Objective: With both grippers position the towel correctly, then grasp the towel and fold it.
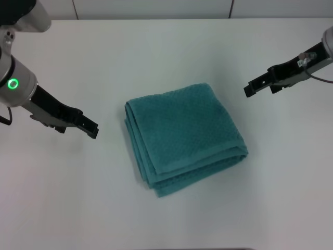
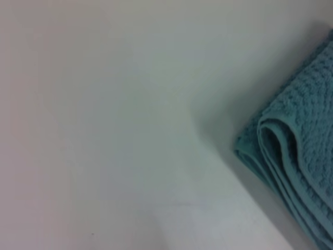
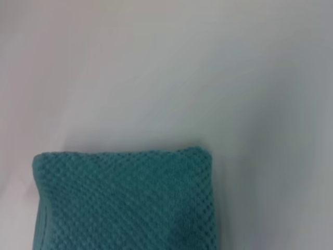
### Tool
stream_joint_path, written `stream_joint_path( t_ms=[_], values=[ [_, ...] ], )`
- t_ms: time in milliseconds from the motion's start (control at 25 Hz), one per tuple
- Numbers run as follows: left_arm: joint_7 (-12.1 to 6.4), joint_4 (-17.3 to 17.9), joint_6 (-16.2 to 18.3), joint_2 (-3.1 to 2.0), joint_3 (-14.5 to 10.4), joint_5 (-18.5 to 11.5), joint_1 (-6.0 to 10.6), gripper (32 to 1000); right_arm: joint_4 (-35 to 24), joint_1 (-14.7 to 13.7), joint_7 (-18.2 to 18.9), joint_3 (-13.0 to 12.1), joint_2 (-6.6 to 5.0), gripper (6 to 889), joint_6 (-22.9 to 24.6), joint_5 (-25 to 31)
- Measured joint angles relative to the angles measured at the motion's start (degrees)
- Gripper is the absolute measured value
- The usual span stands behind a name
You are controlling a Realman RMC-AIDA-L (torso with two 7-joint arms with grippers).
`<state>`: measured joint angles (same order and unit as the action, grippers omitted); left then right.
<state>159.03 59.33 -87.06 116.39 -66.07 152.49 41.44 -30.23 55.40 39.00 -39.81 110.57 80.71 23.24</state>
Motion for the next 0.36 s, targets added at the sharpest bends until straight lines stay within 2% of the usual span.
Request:
stream_joint_path(
  t_ms=[360],
  values=[
    [-0.04,0.00,0.05,-0.03,0.33,0.00,-0.14,899,0.27,-0.83,-0.83,-0.11,0.00,866,-1.14,-2.42]
  ],
)
